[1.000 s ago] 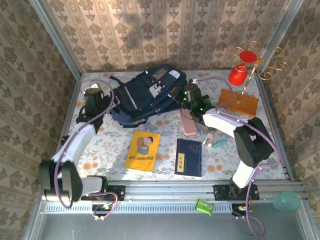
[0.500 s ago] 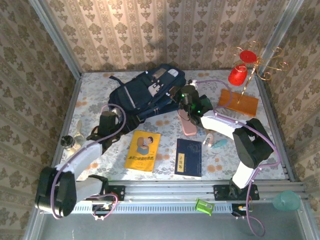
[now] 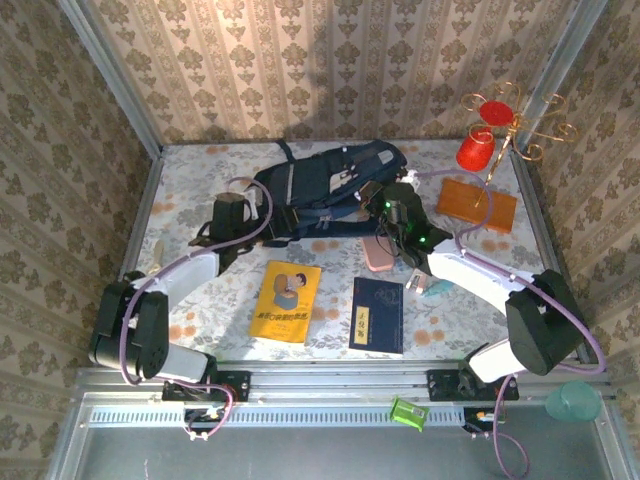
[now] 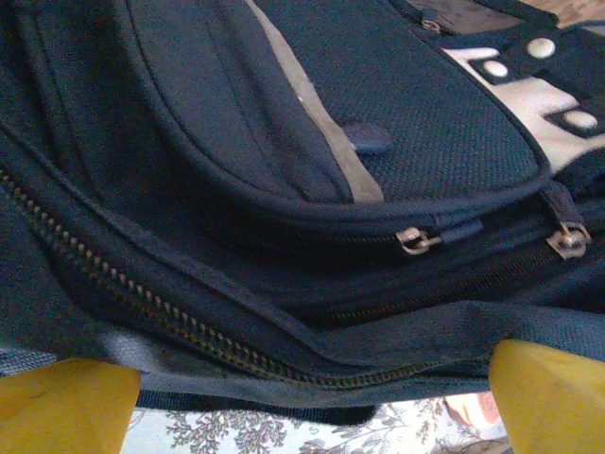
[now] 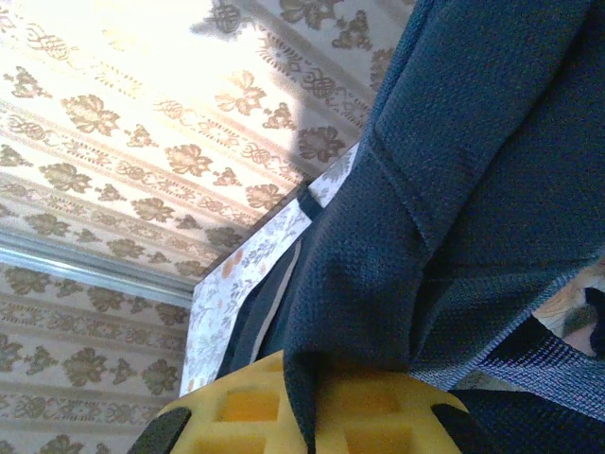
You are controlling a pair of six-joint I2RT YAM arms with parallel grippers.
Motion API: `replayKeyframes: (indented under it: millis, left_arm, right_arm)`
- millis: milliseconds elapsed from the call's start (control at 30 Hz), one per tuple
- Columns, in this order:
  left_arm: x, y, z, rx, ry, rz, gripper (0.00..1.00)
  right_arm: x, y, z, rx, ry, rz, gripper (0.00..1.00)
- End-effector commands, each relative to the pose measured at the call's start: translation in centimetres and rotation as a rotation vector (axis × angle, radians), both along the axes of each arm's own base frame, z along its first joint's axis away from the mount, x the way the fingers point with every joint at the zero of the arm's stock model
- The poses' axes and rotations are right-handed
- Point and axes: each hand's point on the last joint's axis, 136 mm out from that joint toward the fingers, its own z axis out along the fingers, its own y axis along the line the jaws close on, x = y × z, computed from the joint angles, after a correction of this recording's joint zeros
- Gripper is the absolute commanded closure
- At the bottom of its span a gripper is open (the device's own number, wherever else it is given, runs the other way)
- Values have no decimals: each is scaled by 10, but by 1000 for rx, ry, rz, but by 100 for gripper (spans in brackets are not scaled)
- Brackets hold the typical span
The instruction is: Pack the student bag
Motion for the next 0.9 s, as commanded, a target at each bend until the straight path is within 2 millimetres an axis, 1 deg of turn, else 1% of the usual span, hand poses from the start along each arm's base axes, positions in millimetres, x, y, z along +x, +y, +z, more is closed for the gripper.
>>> replayKeyframes:
  millis: [0, 67, 133, 200, 233, 300, 367, 433, 533, 600, 700, 867]
  left_arm:
    - [-19, 5, -1, 56, -68, -12, 5]
    - [-36, 8, -2, 61, -82, -20, 5]
    - [-54, 6, -3, 70, -97, -54, 7]
    - [-69, 7, -4, 96, -110, -81, 13]
    - [-81, -1, -3, 103, -123, -120, 16]
    - [-93, -4, 2, 109, -162, -152, 21]
    - [-99, -9, 9, 103, -222, -175, 24]
    - [-97, -16, 19, 92, -266, -191, 29]
    - [-84, -30, 29, 110, -308, -213, 35]
    - [-76, -43, 36, 120, -334, -245, 39]
    - [-62, -58, 40, 148, -373, -264, 45]
    - [-38, -63, 44, 177, -424, -214, 52]
  right_arm:
    - [4, -1, 40, 87, -117, -40, 91]
    - [6, 2, 44, 109, -128, -43, 91]
    - [8, 5, 48, 128, -137, -44, 91]
    - [9, 8, 52, 144, -150, -45, 91]
    - [9, 10, 54, 149, -156, -45, 91]
    - [8, 13, 58, 158, -167, -49, 91]
    - [7, 18, 64, 163, -178, -41, 91]
    - [5, 22, 70, 167, -189, -32, 91]
    - [5, 28, 77, 165, -198, -18, 91]
    - [5, 32, 80, 164, -204, -12, 91]
    - [6, 36, 85, 170, -211, -11, 91]
    - [6, 43, 92, 175, -223, -7, 91]
